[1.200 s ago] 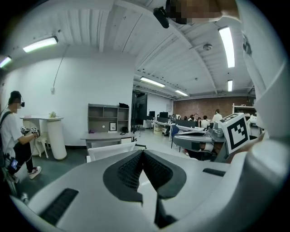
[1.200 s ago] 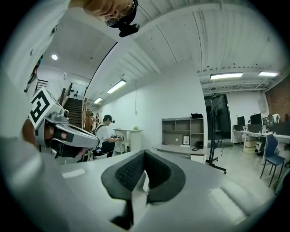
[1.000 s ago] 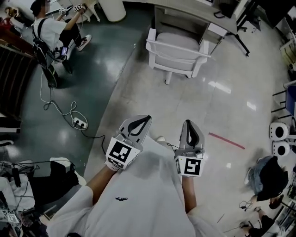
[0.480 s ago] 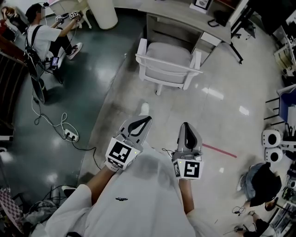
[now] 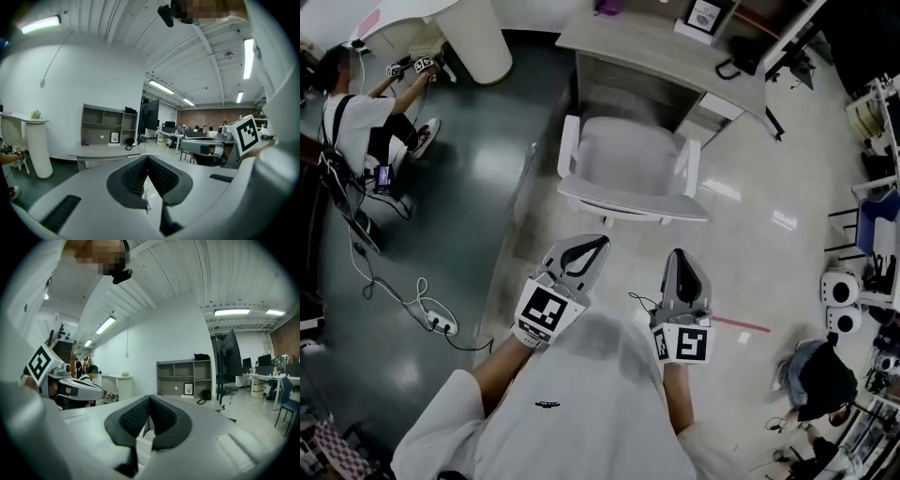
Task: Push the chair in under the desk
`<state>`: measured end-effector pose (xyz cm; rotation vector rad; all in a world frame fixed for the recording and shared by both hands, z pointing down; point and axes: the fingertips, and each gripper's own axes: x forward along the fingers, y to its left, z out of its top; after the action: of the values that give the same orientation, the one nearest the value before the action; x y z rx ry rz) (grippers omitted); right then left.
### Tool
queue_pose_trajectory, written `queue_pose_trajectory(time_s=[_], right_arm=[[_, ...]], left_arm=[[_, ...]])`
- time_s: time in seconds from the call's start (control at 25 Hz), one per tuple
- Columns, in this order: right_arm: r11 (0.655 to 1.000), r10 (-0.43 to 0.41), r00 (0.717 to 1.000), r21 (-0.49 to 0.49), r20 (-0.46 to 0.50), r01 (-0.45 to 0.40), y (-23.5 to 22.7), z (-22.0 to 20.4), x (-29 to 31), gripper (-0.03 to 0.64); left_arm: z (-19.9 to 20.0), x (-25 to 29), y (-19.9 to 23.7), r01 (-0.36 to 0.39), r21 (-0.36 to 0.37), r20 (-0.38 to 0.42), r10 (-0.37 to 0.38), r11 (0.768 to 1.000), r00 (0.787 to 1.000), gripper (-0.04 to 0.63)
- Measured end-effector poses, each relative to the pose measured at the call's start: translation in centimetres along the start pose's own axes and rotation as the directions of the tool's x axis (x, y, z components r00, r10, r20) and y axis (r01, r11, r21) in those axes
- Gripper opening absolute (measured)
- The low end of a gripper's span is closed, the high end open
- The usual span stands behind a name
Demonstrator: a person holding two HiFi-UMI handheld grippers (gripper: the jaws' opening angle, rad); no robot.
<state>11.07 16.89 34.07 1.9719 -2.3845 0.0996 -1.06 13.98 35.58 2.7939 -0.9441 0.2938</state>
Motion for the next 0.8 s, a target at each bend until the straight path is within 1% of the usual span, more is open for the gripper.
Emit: queue_pose_trajectory(time_s=[0.16, 0.36, 0.48, 0.6, 0.68, 0.8], right_arm=[[0.999, -0.033, 0.999, -0.012, -0.001, 0.033, -1.5, 1.5, 7.0, 0.012], [0.998, -0.060, 0.998, -0.016, -0.016, 0.060, -2.9, 1.5, 12.0, 0.012], [0.998, -0.053, 0.998, -0.027, -0.022, 0.053, -2.6, 1.6, 13.3, 0.012], [0.997, -0.045, 0.999, -0.061, -0.031, 0.043, -2.8, 1.6, 14.1, 0.012], [0.997, -0.039, 0.998, -0.074, -0.045, 0.035, -3.0, 1.3, 14.3, 0.012], [0.996, -0.039, 0.997, -0.080, -0.060, 0.034, -3.8, 0.9, 14.5, 0.012]], left_arm=[[2.1, 4.3, 6.0, 0.028, 0.000, -0.010, -0.028, 1.000, 1.000, 0.008], [2.9, 7.7, 9.7, 0.065, -0.005, -0.029, -0.065, 0.998, 0.997, 0.008], [2.7, 8.5, 10.7, 0.091, -0.006, -0.048, -0.091, 0.996, 0.995, 0.008], [1.1, 9.5, 10.6, 0.144, 0.012, -0.125, -0.142, 0.989, 0.982, 0.009], [0.3, 9.8, 10.5, 0.157, 0.024, -0.163, -0.151, 0.987, 0.975, 0.008], [0.0, 10.3, 10.5, 0.165, 0.037, -0.173, -0.156, 0.986, 0.972, 0.009]])
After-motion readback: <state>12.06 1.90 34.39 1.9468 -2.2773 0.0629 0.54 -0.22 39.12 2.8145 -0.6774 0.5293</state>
